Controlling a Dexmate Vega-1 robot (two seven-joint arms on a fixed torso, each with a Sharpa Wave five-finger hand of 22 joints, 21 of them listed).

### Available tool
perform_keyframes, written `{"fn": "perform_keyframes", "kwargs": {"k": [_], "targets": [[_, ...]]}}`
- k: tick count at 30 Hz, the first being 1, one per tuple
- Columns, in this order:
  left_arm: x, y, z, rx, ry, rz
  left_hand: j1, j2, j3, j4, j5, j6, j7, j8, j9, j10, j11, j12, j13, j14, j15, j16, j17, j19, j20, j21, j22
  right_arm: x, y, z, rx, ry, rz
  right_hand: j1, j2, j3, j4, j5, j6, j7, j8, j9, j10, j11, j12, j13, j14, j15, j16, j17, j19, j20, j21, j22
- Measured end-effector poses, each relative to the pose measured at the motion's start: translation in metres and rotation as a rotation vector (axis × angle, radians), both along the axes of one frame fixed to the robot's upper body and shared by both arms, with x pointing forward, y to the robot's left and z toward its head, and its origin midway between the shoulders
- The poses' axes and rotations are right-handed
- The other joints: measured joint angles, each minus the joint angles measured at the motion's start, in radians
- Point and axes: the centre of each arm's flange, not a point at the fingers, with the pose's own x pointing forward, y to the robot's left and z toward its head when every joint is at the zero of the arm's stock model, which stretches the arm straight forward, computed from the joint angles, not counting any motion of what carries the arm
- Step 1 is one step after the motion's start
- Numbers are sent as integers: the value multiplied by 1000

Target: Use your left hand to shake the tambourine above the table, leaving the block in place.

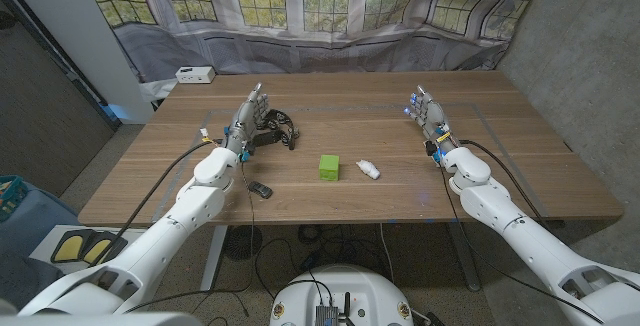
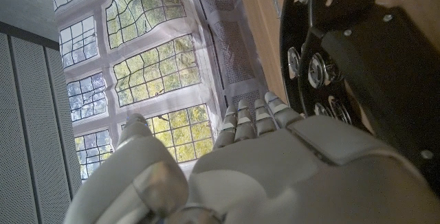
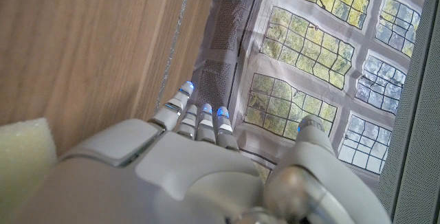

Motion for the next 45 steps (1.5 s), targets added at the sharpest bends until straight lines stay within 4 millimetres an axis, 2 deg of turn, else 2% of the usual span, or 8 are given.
{"fn": "perform_keyframes", "kwargs": {"k": [9, 18, 20, 27, 30, 45], "targets": [[-13, 5, 9, 40, -44, 81, 46, 30, 31, -19, -5, 36, -1, 0, 0, 45, 0, 10, 0, 50, -7, 8, 0, 37, 12, 1, 0, -3, 0, 3, -7, -23, -5, 0, 0, 0, 0, 0, 0, 0, 0, 0, 0, 0, 0, 0, 0, 0, 0, 3, 0, 0, 0, 0], [-23, 6, 15, 99, -68, 163, 83, 41, 56, -31, -5, 54, -8, 0, 0, 67, -14, 10, 0, 62, -15, 7, 0, 46, 17, 1, 0, -5, -1, 7, -4, -46, -6, 0, 0, 0, 0, 0, 0, 0, 0, 0, 0, 0, 0, 0, 0, 0, 0, 3, 0, 0, 0, 0], [-25, 6, 17, 116, -77, 181, 89, 48, 59, -35, -5, 63, -10, 0, 0, 70, -11, 10, 0, 72, -19, 7, 0, 46, 17, 1, 0, -6, 0, 7, -4, -49, -6, 0, 0, 0, 0, 0, 1, 1, 0, 0, 0, 0, 0, 0, 0, 0, 0, 3, 0, 0, 0, 0], [-33, 7, 22, 175, -96, 239, 106, 41, 66, -41, -5, 88, -6, 8, 0, 83, -19, 10, 0, 83, -19, 7, 0, 46, 17, 1, 0, -8, 1, 6, 0, -58, -11, 0, 0, 0, 0, 0, 5, 5, 0, 0, 0, 0, 0, 0, 0, 0, 0, 3, 0, 0, 0, 0], [-36, 8, 23, 195, -103, 254, 111, 36, 70, -45, -5, 93, -12, 8, 0, 86, -17, 14, 0, 83, -19, 7, 0, 46, 17, 1, 0, -9, 2, 5, 2, -60, -13, 0, 0, 0, 0, 0, 6, 5, 0, 0, 0, 0, 0, 0, 0, 0, 0, 3, 0, 0, 0, 0], [-50, 13, 29, 286, -141, 340, 146, 26, 81, -50, -5, 102, -21, 8, 1, 104, -34, 14, 0, 93, -29, 3, 0, 45, 17, -4, 0, -13, 7, 1, 13, -64, -21, 8, -1, 0, 0, 0, 9, 2, 0, 0, 5, 5, 0, 0, -1, 0, 0, 3, 3, 4, 0, 0]]}}
